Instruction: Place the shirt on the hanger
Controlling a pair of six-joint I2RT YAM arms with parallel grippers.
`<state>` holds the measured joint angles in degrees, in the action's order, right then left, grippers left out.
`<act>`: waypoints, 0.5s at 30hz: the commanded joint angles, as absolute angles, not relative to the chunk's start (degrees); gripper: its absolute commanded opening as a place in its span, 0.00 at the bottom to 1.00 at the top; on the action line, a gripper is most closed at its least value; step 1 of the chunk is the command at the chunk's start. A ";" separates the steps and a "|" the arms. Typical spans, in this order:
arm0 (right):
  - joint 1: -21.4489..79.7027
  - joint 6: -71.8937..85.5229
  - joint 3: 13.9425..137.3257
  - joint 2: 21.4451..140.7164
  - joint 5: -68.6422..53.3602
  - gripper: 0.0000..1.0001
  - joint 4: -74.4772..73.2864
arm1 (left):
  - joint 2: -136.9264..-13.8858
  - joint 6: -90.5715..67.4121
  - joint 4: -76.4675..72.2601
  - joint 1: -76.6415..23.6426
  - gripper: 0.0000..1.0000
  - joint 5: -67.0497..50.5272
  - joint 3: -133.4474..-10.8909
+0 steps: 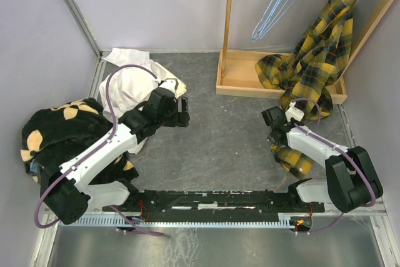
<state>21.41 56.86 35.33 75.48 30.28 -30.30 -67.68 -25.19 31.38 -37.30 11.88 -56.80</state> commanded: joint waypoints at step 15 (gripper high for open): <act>5.01 31.09 80.33 100.34 11.47 0.00 -9.72 | -60.18 -25.97 34.81 -36.70 0.87 15.27 -56.93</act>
